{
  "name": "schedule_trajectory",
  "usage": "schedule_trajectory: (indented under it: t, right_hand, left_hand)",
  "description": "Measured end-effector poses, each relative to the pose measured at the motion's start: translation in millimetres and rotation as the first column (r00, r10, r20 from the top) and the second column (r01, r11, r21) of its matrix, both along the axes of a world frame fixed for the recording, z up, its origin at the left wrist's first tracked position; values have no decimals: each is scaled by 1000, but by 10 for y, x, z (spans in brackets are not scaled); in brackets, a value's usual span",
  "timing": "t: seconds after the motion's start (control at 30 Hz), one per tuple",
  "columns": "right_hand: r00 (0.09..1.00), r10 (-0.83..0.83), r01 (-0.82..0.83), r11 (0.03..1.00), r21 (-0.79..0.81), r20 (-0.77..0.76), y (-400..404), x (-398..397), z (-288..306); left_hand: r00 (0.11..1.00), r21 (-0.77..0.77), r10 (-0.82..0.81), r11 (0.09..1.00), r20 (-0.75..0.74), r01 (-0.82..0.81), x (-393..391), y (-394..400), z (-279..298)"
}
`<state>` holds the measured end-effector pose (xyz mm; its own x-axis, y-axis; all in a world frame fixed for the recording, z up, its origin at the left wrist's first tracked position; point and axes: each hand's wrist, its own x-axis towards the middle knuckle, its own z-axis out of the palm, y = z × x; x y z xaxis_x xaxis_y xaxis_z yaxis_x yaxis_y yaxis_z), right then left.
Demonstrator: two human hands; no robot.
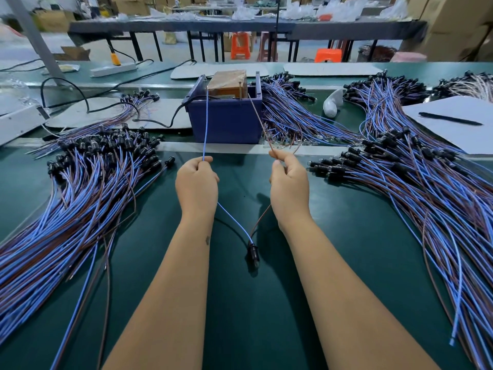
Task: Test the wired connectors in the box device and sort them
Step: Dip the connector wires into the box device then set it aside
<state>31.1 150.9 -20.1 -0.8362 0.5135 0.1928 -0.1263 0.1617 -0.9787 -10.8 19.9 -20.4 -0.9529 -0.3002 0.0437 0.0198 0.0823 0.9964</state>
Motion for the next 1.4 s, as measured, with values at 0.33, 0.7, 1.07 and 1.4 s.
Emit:
schedule_trajectory:
  t: [0.33,0.7,1.07,1.4]
  right_hand:
    - [997,74,-75,995,70,14,10,25,-51]
    - [999,37,-39,998,58,39,19,30,-24]
    - [997,71,-74,993,93,40,10,62,5]
    - [996,76,-79,993,84,42,-6,81,27]
  left_hand:
    - [1000,21,2,1000,-1,-2,19,-21,-7]
    - [1000,6,4,1000,5,-4,35,-12,5]
    - [997,23,81,996,-18,-81,53,-18,37]
    - [993,76,117,990,5,-117,50,-33,53]
